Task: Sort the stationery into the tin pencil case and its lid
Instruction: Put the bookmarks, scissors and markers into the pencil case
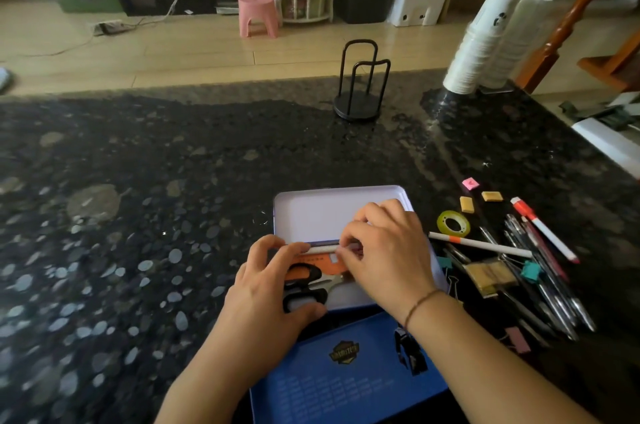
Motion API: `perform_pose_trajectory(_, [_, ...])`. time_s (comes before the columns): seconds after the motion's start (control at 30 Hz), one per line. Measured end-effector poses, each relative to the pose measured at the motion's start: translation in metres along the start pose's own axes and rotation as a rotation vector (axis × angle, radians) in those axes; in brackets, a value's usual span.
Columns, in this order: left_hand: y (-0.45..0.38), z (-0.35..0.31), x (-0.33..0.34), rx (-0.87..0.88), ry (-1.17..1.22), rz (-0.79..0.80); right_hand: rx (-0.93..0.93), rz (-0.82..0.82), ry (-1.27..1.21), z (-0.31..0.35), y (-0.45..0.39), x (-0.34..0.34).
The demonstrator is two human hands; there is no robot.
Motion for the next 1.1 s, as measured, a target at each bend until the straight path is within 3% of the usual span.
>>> perform_pose_trajectory(0.2, [-0.001,0.003,0.001,-0.001,-0.035,0.056,0.092,-0.059,-0.059,-0.015,0.011,-0.027])
perform_pose_trajectory(0.3, [0.001,0.0,0.0,-0.005,-0.069,0.071,0.321,-0.138,-0.003,-0.078,0.034,-0.066])
perform_pose_trajectory(0.37, [0.002,-0.003,0.002,-0.028,-0.136,0.069,0.557,-0.054,0.083,-0.115,0.047,-0.078])
perform_pose_trajectory(0.43, [0.004,-0.006,0.004,-0.029,-0.214,0.047,0.65,0.053,0.095,-0.132,0.053,-0.077])
perform_pose_trajectory(0.6, [0.003,-0.006,0.008,-0.053,-0.28,0.038,0.578,0.105,0.179,-0.136,0.05,-0.07])
perform_pose_trajectory(0.73, [0.004,-0.008,0.007,-0.046,-0.298,0.044,0.438,-0.141,0.121,-0.123,0.045,-0.076])
perform_pose_trajectory(0.8, [0.003,-0.008,0.006,-0.047,-0.275,0.047,0.268,-0.19,-0.004,-0.095,0.035,-0.074])
perform_pose_trajectory(0.9, [0.002,-0.007,0.007,-0.043,-0.258,0.027,0.01,-0.041,0.024,-0.047,0.027,-0.05])
perform_pose_trajectory(1.1, [0.002,-0.008,0.007,-0.035,-0.266,0.027,-0.006,0.072,0.035,-0.031,0.02,-0.015])
Point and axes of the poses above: each hand's wrist, its own y-axis away from the middle knuckle, its own x-axis out of the palm, z = x × y, the point moved 2 cm from there along -y, towards the middle knuckle, and after that the axes turned 6 degrees about -y, right-handed, at the moved point
